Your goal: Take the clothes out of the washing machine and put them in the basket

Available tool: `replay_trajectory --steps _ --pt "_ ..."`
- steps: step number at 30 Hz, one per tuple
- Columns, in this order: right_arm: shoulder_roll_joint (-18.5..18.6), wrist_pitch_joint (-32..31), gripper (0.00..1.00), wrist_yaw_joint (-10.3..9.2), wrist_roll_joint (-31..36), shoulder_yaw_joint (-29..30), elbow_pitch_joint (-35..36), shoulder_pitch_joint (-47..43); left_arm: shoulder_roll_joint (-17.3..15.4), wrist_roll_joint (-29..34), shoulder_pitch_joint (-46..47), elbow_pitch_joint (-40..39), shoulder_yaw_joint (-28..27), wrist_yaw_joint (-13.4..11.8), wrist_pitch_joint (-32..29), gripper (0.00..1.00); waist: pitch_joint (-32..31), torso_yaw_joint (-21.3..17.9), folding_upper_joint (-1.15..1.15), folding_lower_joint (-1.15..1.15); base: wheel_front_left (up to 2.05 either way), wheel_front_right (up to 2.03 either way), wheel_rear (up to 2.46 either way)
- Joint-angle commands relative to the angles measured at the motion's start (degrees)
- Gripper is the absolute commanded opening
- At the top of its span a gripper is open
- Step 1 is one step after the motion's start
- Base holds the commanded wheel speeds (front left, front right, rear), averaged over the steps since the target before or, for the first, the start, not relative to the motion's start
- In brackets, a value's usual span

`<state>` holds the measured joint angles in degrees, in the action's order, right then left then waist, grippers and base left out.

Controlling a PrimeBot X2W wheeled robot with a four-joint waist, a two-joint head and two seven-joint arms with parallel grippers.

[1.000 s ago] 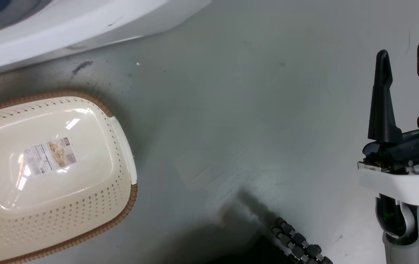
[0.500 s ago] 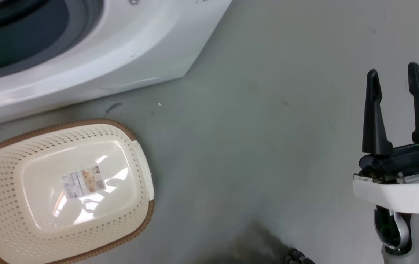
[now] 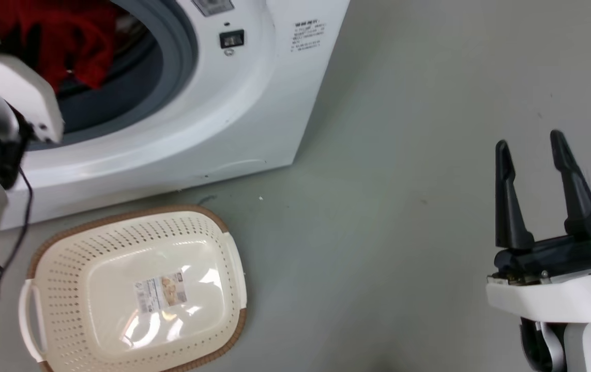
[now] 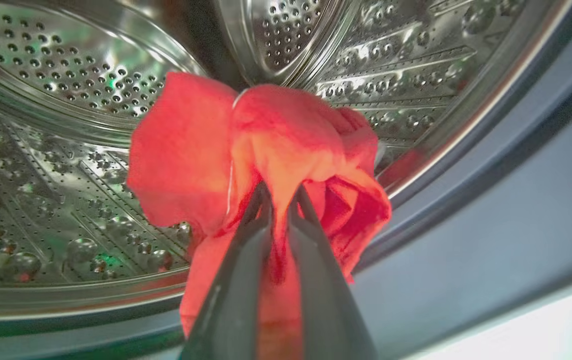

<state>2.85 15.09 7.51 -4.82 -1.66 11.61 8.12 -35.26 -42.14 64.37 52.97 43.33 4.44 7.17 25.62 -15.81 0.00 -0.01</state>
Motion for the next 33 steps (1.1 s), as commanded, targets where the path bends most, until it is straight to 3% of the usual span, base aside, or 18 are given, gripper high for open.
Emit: replay_trajectory --steps 1,7,13,23,33 --pt "0.05 0.12 1.00 -0.04 0.43 -0.07 -0.25 -1.15 0.87 -0.35 -2.00 -0.27 -0.29 -0.69 1.98 0.00 -2.93 1.62 0.00 0.01 0.00 0.00 0.00" --pt "0.04 0.12 1.00 -0.04 1.93 0.04 -1.26 -4.08 3.32 -0.33 -8.99 -2.47 -0.65 -3.52 7.03 0.00 -8.18 3.57 0.00 0.01 0.00 0.00 0.00" --pt "0.05 0.12 1.00 -0.04 2.87 0.21 -2.11 -7.29 4.42 1.01 -16.92 -8.63 -1.59 -7.13 8.08 0.00 -13.17 5.55 0.00 0.01 0.00 0.00 0.00" --pt "0.04 0.12 1.00 -0.04 4.28 0.35 -3.13 -11.18 3.63 4.32 -31.70 -23.41 -5.42 -12.75 8.16 0.00 -19.61 7.80 0.00 0.01 0.00 0.00 0.00" --pt "0.04 0.12 1.00 -0.04 4.85 0.39 -3.70 -14.64 2.05 4.79 -45.31 -32.87 -3.36 -15.76 8.11 0.00 -24.47 9.31 0.00 0.01 0.00 0.00 0.00"
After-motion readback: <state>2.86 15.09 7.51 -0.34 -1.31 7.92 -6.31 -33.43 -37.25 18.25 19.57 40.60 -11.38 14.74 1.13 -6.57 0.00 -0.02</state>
